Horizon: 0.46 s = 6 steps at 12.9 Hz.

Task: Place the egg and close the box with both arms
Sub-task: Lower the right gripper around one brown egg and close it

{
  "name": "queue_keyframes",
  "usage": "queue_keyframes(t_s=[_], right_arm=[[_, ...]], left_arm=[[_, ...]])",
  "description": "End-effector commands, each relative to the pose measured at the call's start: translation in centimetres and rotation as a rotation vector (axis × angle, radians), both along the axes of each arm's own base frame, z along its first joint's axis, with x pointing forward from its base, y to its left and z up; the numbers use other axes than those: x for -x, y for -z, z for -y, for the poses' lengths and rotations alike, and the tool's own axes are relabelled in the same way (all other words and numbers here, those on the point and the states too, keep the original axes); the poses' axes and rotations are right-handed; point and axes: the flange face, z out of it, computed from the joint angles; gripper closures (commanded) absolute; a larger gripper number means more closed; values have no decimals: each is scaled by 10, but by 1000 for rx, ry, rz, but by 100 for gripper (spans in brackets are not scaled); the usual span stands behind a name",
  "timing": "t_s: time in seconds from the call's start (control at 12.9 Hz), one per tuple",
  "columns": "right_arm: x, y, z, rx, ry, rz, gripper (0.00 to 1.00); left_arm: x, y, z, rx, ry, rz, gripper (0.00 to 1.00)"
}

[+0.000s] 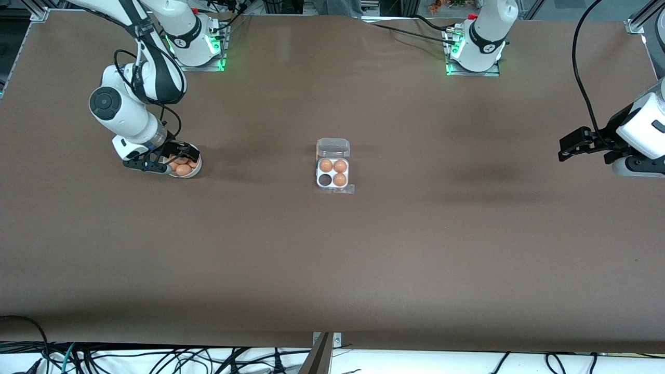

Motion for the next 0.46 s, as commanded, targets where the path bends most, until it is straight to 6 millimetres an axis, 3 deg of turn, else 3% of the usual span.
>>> queue_keyframes(t_s=[0.0,0.39], right_arm=[[5,4,4,4,-7,-4,0],[6,7,7,4,-4,-11,0]], left_arm=[[-4,-3,-2,7,-6,-1,0],[-4,-2,-4,7,-11,-3,0]])
